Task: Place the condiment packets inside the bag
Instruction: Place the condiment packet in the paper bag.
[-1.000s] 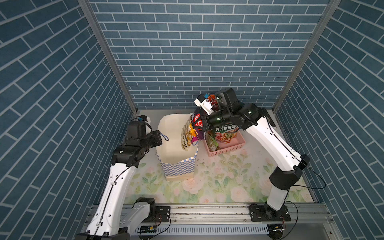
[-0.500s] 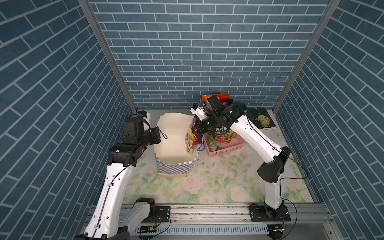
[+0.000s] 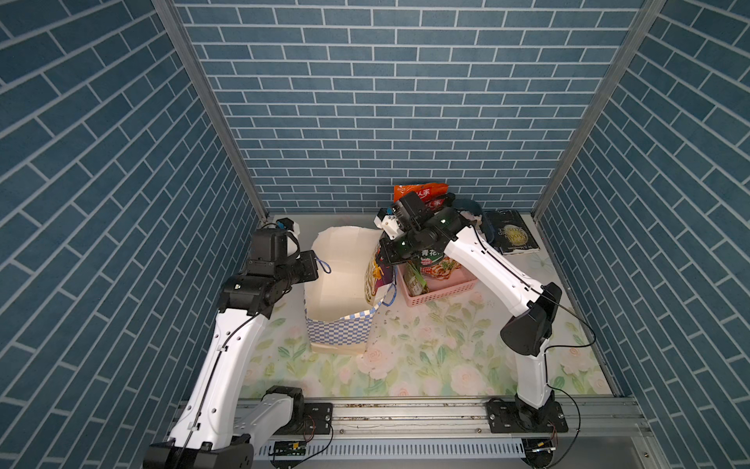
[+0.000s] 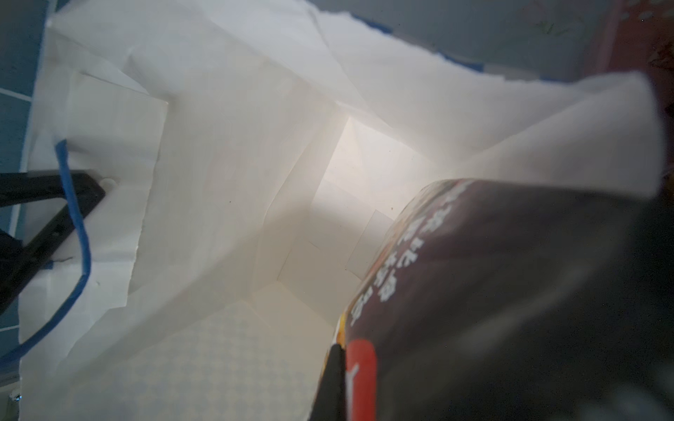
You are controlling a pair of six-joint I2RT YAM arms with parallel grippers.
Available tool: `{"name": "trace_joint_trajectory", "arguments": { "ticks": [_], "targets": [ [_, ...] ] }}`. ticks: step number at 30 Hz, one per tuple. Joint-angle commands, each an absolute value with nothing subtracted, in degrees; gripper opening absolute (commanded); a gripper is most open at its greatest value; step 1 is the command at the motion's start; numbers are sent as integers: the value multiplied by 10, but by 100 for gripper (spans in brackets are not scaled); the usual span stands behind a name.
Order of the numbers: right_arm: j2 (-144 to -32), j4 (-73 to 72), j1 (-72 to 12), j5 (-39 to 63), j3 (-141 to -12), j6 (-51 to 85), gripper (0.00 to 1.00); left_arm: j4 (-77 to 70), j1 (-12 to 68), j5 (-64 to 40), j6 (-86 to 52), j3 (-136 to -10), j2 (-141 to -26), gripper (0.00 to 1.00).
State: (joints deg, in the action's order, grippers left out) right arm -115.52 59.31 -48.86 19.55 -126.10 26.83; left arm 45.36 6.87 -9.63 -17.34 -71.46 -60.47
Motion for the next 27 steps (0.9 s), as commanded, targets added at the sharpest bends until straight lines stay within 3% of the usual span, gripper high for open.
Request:
{"name": "trace_joint_trajectory", "arguments": {
  "ticks": [1,9,21,27],
  "targets": [
    [-1158,554,-491,205,-1253,291,1,451,72,-54,-184,-742,-606,0],
    [-1162,495,-492,251,-1240,319,14,459,72,-37,-177,-767,-605,0],
    [-1141,483,-490,214,-1197,339,22,431,72,-69,-190,-748,-605,0],
    [-1111,486,-489,169,-1199,327,40,425,72,-70,-190,-739,-602,0]
  ]
}}
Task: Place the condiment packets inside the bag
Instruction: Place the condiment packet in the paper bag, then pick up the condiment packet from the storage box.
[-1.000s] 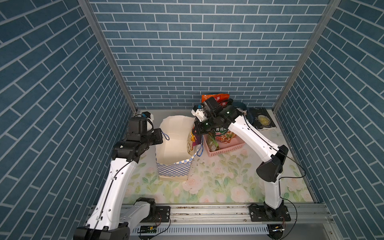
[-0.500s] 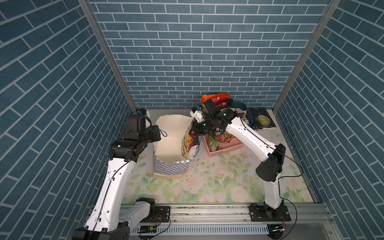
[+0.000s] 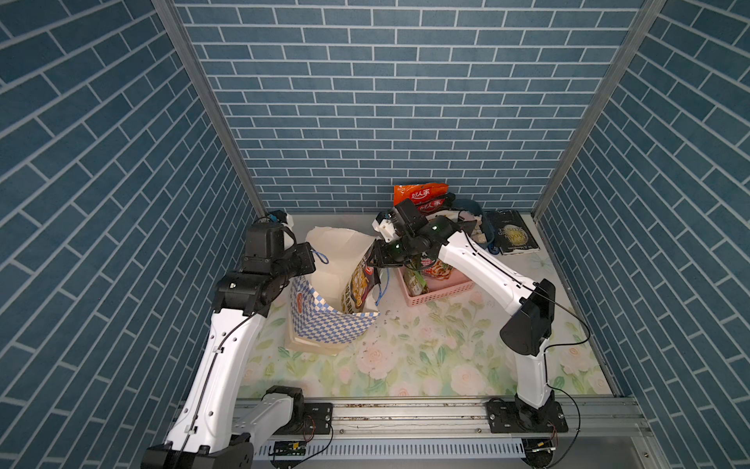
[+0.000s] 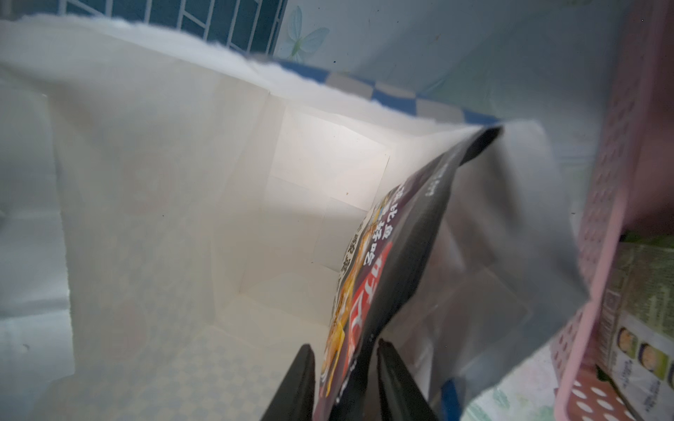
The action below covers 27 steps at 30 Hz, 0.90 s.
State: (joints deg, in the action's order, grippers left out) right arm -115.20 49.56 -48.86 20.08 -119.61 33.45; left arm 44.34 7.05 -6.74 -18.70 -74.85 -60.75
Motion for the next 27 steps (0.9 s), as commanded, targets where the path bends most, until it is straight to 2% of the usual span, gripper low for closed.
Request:
{"name": "trace_joint_trajectory", "arguments": {
  "ticks": [1,6,9,11,15,18,22,27],
  "targets": [
    [-1104,485,-489,164,-1199,322,43,425,72,-71,-190,-737,-602,0],
    [-1056,483,-488,116,-1194,300,53,417,72,-77,-192,-721,-601,0],
    [-1014,493,-463,68,-1161,332,62,413,72,-80,-192,-711,-602,0],
    [-972,478,-422,69,-1097,373,65,411,72,-81,-192,-708,-600,0],
    [-849,344,-319,111,-892,467,67,408,72,-80,-193,-704,-597,0],
    [-787,282,-261,128,-795,515,73,408,72,-80,-192,-702,-593,0],
    [-803,295,-241,127,-811,507,78,409,72,-78,-190,-699,-592,0],
    [-847,298,-228,130,-852,513,78,410,72,-78,-189,-696,-592,0]
  ]
}}
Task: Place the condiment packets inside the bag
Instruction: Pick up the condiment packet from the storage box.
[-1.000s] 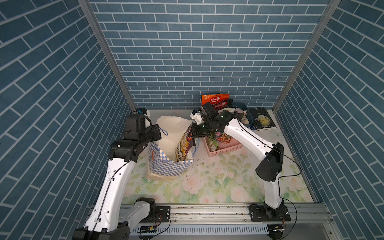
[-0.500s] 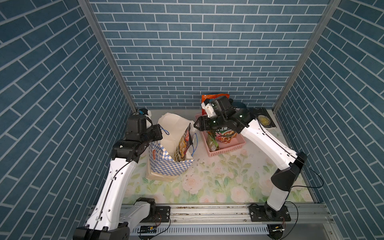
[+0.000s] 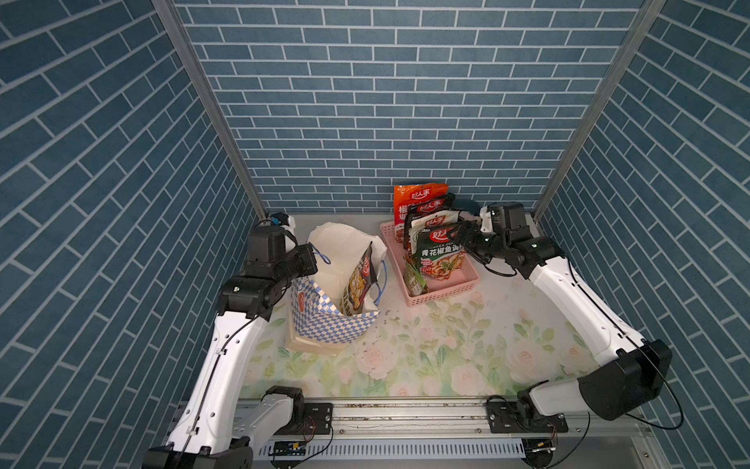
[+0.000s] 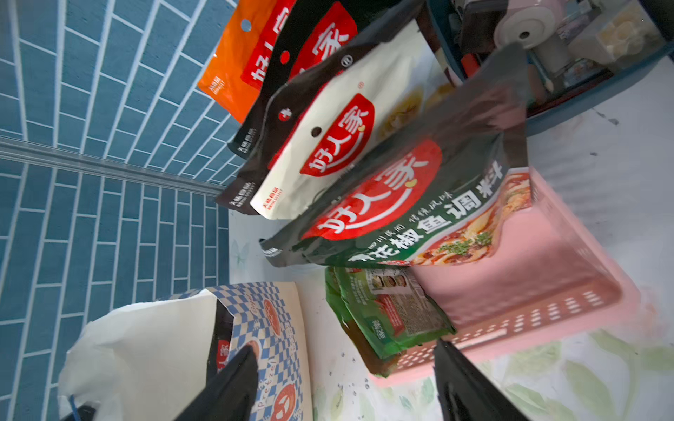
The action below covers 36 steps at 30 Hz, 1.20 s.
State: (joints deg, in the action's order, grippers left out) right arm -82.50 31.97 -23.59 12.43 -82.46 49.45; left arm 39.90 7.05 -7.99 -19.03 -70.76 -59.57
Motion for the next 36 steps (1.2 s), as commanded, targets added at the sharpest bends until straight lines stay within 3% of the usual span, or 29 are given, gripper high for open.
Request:
{"name": "trace_joint_trajectory", "arguments": {
  "ticks": [1,15,36],
  "targets": [
    [-856,302,-227,129,-860,515,78,409,72,-77,-189,-695,-590,0],
    [-939,307,-182,123,-883,588,77,398,72,-78,-189,-676,-578,0],
    [-923,238,-181,119,-868,663,70,392,72,-78,-188,-660,-574,0]
  ]
}}
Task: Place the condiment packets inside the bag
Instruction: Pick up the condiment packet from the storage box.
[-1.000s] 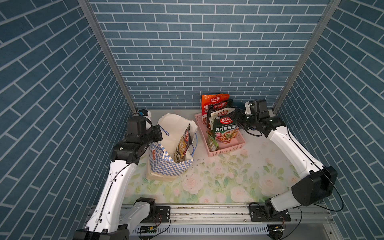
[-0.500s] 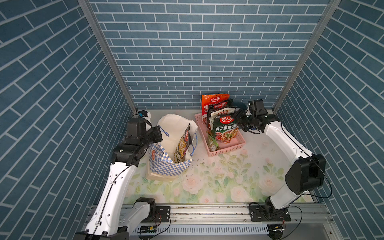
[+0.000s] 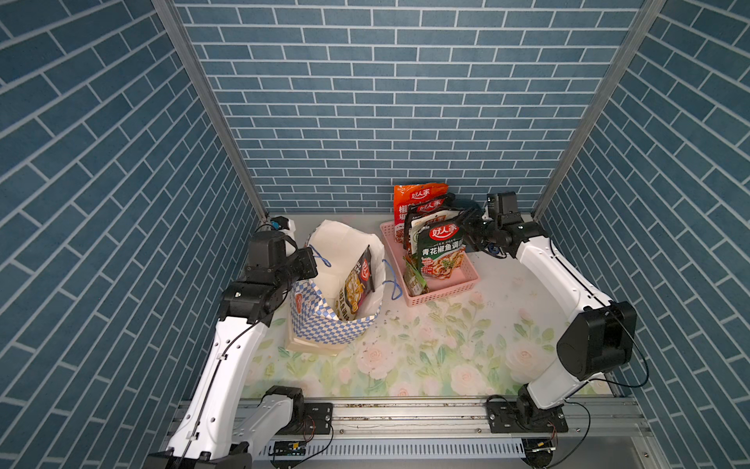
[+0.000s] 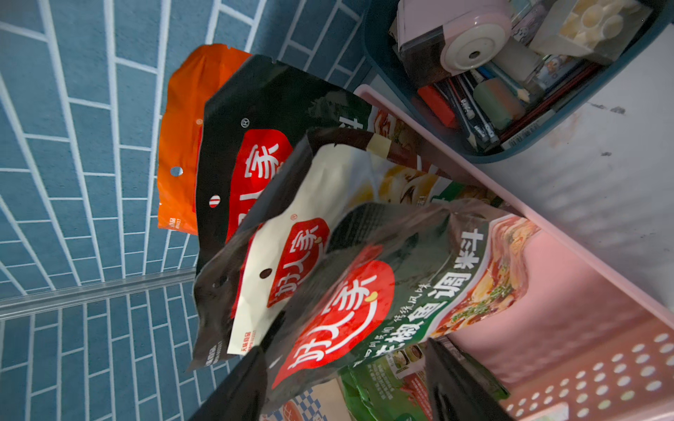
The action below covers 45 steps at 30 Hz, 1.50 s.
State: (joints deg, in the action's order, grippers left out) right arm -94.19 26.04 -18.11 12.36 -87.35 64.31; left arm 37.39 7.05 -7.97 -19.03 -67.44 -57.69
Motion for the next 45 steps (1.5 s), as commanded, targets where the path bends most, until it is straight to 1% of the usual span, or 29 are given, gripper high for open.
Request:
{"name": "trace_joint_trajectory", "arguments": {
  "ticks": [1,10,16,21,27,30,32,34,36,38,42,43,45],
  "targets": [
    [-918,236,-181,114,-866,664,70,392,72,-77,-189,-659,-573,0],
    [-908,230,-182,113,-836,667,69,389,72,-77,-188,-651,-571,0],
    [-926,216,-182,134,-816,668,69,392,72,-78,-188,-648,-569,0],
    [-936,229,-182,133,-832,671,69,392,72,-74,-188,-646,-565,0],
    [-952,204,-182,157,-782,697,69,391,72,-76,-188,-640,-561,0],
    [-959,196,-181,141,-796,704,69,393,72,-74,-188,-639,-556,0],
    [-966,200,-182,135,-814,703,67,393,72,-72,-188,-638,-555,0],
    [-969,206,-182,134,-820,701,61,394,72,-73,-188,-637,-555,0],
    [-961,201,-182,135,-801,702,52,394,72,-75,-188,-636,-557,0],
    [-947,187,-182,139,-763,705,37,392,72,-76,-188,-637,-559,0],
    [-903,183,-182,123,-695,689,3,395,72,-77,-187,-644,-561,0],
    [-889,190,-182,109,-686,676,0,396,72,-75,-185,-646,-561,0],
    [-861,214,-182,82,-683,642,0,399,72,-72,-183,-648,-560,0]
  ]
}}
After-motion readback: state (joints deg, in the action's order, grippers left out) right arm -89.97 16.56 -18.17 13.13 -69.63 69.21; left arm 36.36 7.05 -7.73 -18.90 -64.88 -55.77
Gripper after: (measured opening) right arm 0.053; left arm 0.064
